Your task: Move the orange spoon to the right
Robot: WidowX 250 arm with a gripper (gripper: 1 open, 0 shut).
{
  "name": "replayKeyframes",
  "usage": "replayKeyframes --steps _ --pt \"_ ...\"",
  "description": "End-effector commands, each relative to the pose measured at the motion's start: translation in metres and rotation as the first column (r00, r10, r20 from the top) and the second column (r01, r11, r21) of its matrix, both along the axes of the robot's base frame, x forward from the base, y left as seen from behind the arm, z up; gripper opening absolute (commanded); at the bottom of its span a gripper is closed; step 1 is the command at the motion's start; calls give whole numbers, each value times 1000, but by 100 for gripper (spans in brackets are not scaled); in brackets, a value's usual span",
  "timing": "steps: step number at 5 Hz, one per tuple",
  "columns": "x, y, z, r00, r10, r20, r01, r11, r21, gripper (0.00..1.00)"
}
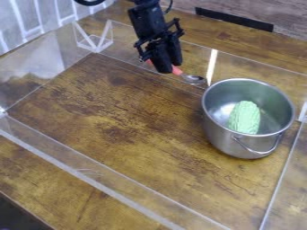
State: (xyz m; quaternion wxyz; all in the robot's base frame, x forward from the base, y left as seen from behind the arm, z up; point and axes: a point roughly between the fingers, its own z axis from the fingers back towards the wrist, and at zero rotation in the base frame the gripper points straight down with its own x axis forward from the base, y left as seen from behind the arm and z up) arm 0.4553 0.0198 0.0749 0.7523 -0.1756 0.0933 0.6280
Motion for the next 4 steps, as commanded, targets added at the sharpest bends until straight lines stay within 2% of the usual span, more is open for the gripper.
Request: replayKeyframes --steps 1,4 --pt "-1 -16 57 988 -26 149 23 999 22 0" --pt "-1 -20 58 979 -40 201 37 999 17 0"
